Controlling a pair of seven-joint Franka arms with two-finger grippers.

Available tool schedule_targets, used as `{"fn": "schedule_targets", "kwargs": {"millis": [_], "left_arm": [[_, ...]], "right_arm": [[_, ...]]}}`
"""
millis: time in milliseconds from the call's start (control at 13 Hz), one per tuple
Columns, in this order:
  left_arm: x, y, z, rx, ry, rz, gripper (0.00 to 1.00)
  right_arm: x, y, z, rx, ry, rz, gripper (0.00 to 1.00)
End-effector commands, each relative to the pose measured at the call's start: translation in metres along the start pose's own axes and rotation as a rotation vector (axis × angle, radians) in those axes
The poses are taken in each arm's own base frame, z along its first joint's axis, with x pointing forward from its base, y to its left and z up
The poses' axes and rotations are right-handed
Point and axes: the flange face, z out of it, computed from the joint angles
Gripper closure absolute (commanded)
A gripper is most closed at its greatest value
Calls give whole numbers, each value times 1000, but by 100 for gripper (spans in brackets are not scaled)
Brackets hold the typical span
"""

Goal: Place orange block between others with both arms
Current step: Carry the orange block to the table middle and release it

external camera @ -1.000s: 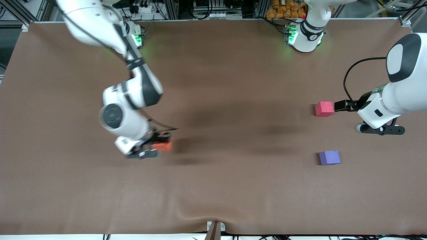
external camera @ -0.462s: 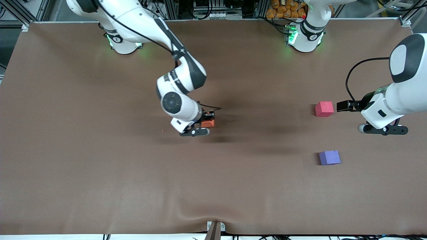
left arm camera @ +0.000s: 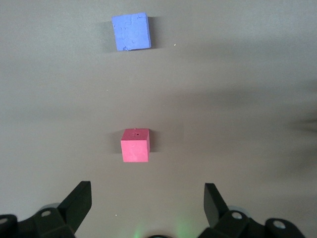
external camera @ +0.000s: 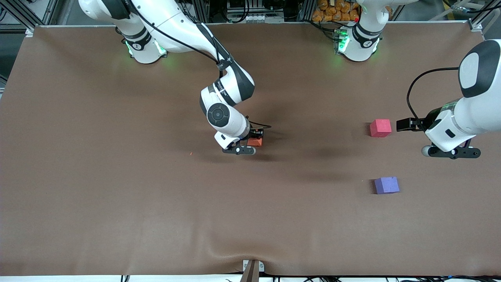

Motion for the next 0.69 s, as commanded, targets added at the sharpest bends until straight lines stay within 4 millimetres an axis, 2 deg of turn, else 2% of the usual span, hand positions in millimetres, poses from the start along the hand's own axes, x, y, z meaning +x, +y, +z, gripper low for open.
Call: {"fn": "schedule_targets", "kwargs": {"millis": [0, 154, 308, 462, 615], "left_arm": [[-3, -1, -2, -5, -5, 15, 0], [-3, 0, -2, -5, -5, 16, 0], [-2, 0, -1, -5, -6, 15, 0], [-2, 1, -1, -5, -5, 16, 0], [-3, 5, -1, -3, -5, 11, 0]], "right_arm": [[2, -7, -6, 20, 13, -2, 0], [3, -9, -19, 31, 24, -8, 0], [10, -12, -60, 65, 51, -4, 0], [13, -4, -118, 68, 35, -3, 0], [11, 14, -187, -3, 37, -43, 0]]}}
